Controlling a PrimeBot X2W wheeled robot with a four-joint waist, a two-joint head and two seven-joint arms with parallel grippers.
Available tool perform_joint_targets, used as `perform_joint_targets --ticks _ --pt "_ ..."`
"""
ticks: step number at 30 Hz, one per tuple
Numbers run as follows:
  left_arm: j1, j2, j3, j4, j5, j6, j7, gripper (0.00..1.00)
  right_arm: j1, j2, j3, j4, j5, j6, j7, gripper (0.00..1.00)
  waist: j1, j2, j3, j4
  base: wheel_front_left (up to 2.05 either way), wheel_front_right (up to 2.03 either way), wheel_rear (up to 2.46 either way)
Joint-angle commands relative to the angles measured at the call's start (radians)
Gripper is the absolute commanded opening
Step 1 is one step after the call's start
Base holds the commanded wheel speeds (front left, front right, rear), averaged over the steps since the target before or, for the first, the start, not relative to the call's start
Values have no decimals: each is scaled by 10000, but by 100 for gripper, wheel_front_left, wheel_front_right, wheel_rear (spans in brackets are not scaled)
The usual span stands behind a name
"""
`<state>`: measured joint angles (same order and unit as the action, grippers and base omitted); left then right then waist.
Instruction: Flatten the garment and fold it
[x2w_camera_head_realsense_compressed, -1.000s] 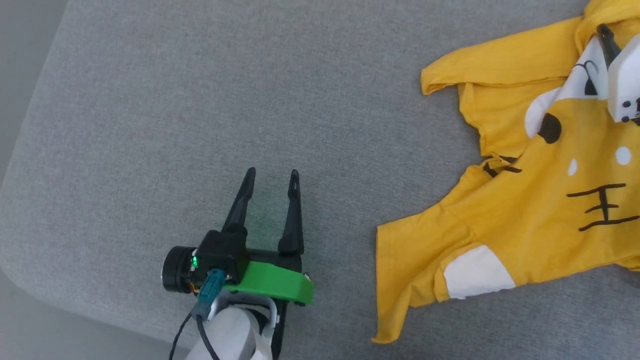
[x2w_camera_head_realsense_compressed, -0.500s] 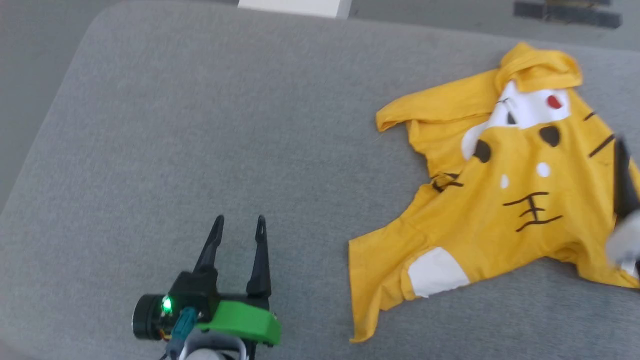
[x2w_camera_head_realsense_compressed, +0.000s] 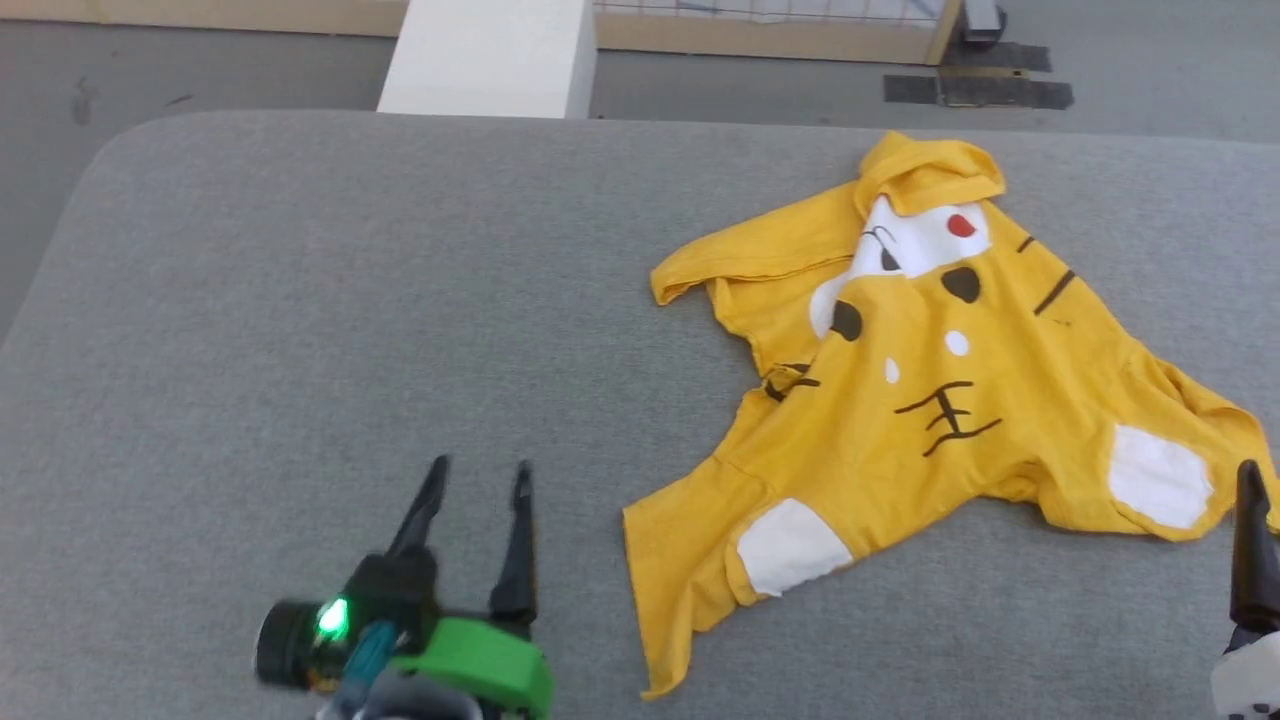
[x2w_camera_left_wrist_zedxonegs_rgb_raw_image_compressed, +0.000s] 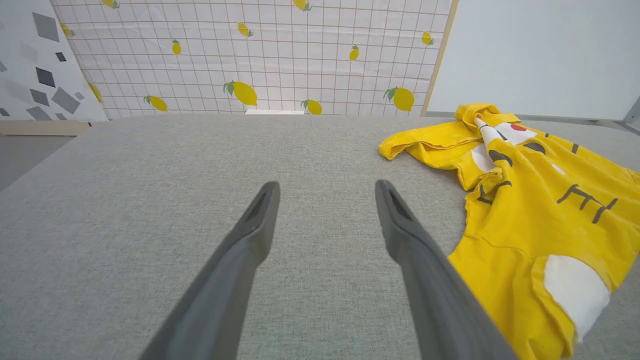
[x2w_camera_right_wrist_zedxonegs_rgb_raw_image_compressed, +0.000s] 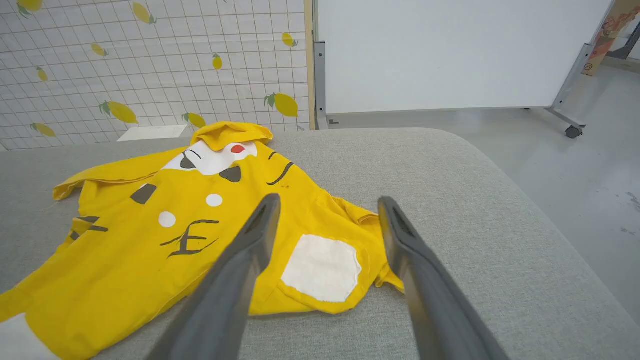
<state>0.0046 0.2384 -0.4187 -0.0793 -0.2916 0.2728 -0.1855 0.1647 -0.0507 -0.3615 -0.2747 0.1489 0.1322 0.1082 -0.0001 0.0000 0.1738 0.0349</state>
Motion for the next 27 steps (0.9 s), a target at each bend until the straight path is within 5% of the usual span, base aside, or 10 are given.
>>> perform_joint_targets --ticks 1,11,18,19,27 --pt "-484 167 -197 -41 127 -232 345 100 -173 2 -45 -190 -38 -15 -8 100 1 0 68 -99 0 0 0" --pt "-2896 720 -2173 1033 336 -2533 4528 100 -900 4 -215 -853 -93 -15 246 100 1 0 778 -157 0 0 0" --pt "-3371 686 -2569 2209 309 -2982 5143 98 -989 4 -195 -784 18 -15 244 100 1 0 1119 -388 0 0 0" --pt "-3408 631 -2573 2413 273 -3004 5058 0 -1010 4 -205 -769 26 -15 234 100 1 0 1137 -412 0 0 0" --pt "-3892 565 -2028 2860 74 -2764 4102 0 -1133 4 -433 -771 62 -15 243 100 1 0 1145 -382 0 0 0"
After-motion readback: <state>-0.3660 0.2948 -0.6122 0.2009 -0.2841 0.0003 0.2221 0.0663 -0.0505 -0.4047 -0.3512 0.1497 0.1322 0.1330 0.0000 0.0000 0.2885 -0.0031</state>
